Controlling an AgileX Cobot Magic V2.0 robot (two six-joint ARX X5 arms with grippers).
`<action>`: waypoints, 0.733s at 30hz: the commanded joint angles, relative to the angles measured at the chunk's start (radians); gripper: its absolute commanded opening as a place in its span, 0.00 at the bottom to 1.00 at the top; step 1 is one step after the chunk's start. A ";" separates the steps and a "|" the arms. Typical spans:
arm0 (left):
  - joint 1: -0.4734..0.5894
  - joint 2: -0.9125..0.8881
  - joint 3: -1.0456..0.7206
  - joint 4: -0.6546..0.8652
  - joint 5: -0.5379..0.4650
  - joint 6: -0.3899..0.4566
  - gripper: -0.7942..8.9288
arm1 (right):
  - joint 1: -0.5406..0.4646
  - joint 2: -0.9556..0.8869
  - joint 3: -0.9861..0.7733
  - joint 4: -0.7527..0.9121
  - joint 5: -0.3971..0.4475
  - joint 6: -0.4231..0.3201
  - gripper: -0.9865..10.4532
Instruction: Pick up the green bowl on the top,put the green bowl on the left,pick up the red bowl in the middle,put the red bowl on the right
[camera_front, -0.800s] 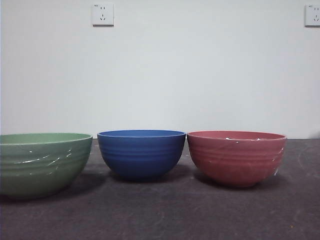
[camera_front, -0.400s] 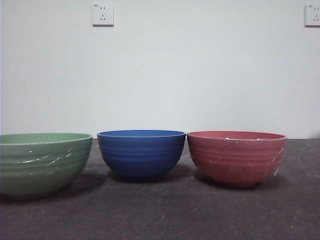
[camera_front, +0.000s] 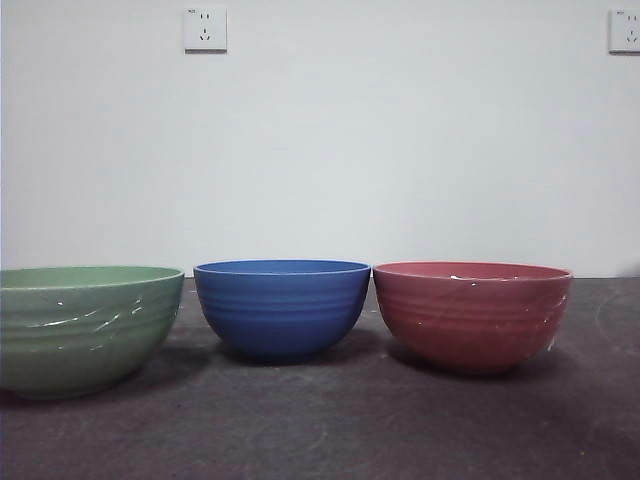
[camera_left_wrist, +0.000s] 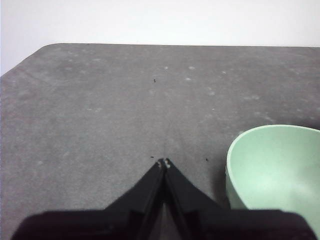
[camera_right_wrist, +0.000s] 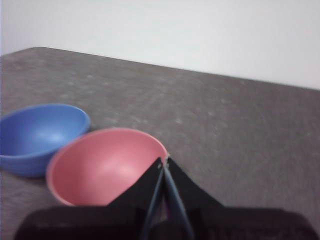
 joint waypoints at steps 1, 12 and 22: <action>0.003 -0.003 -0.014 -0.001 -0.002 -0.006 0.08 | -0.023 -0.030 -0.075 0.071 -0.011 0.032 0.09; 0.003 -0.003 -0.014 -0.001 -0.002 -0.005 0.08 | -0.040 -0.117 -0.210 0.051 -0.003 0.079 0.09; 0.003 -0.003 -0.014 -0.001 -0.002 -0.005 0.08 | -0.038 -0.127 -0.210 0.035 0.046 0.130 0.09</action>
